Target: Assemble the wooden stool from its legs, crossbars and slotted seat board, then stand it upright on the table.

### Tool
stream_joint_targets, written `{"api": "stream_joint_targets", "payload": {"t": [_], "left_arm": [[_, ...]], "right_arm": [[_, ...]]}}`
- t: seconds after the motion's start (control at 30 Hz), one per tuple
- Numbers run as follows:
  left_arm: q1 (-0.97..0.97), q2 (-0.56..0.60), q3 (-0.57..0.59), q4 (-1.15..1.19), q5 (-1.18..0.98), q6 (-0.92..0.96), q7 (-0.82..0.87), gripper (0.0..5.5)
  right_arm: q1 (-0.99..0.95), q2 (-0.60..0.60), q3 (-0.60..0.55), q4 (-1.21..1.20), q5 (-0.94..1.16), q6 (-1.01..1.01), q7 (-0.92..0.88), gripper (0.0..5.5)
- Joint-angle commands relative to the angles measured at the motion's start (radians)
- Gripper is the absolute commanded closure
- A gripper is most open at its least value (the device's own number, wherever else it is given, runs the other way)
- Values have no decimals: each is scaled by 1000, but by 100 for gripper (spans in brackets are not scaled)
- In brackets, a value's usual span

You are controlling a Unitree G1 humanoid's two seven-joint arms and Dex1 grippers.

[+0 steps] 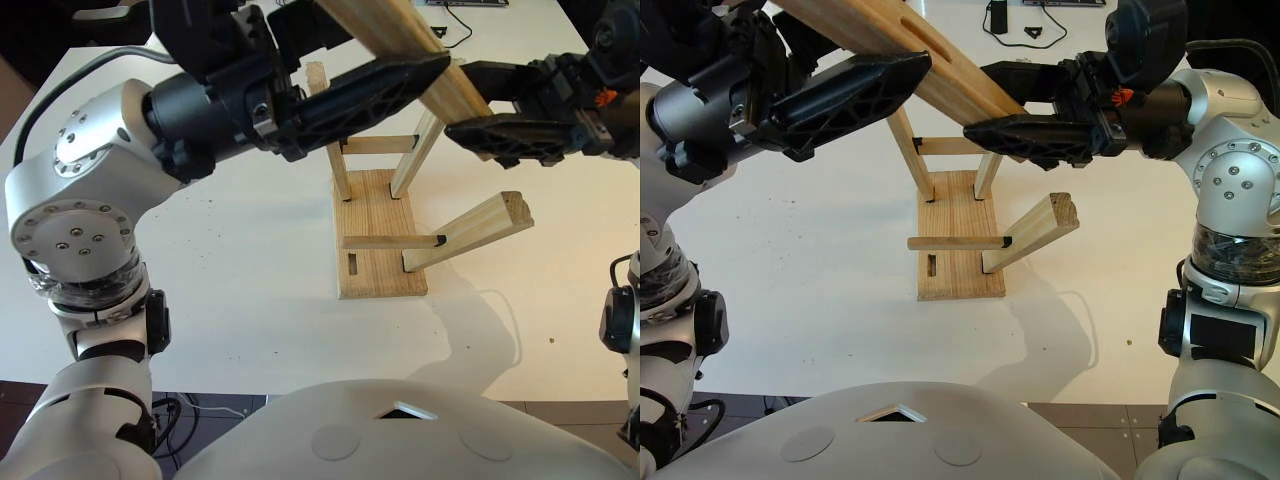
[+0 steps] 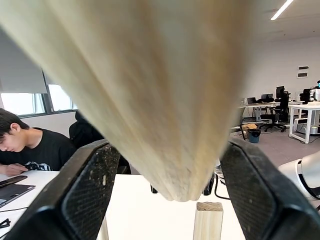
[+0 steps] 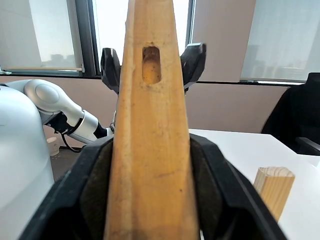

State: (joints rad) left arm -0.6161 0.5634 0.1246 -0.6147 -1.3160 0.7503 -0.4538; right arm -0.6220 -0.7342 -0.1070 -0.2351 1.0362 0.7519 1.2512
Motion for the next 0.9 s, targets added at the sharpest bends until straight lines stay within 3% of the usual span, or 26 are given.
{"api": "stream_joint_targets", "payload": {"t": [0.03,0.27,0.47,0.63,0.9], "left_arm": [[-21,1,-17,1,-6,3,-2,214],[33,44,-7,-36,-7,4,-75,346],[100,71,2,-39,28,-18,-152,346],[103,58,7,-15,46,-52,-160,346],[82,116,69,36,100,-74,-214,346]], "right_arm": [[-13,-11,14,10,-49,-30,39,346],[11,-23,44,26,-160,-102,90,346],[15,-24,52,29,-188,-128,105,346],[17,-14,57,14,-202,-132,88,234],[38,-13,-62,81,-147,-121,35,231]]}}
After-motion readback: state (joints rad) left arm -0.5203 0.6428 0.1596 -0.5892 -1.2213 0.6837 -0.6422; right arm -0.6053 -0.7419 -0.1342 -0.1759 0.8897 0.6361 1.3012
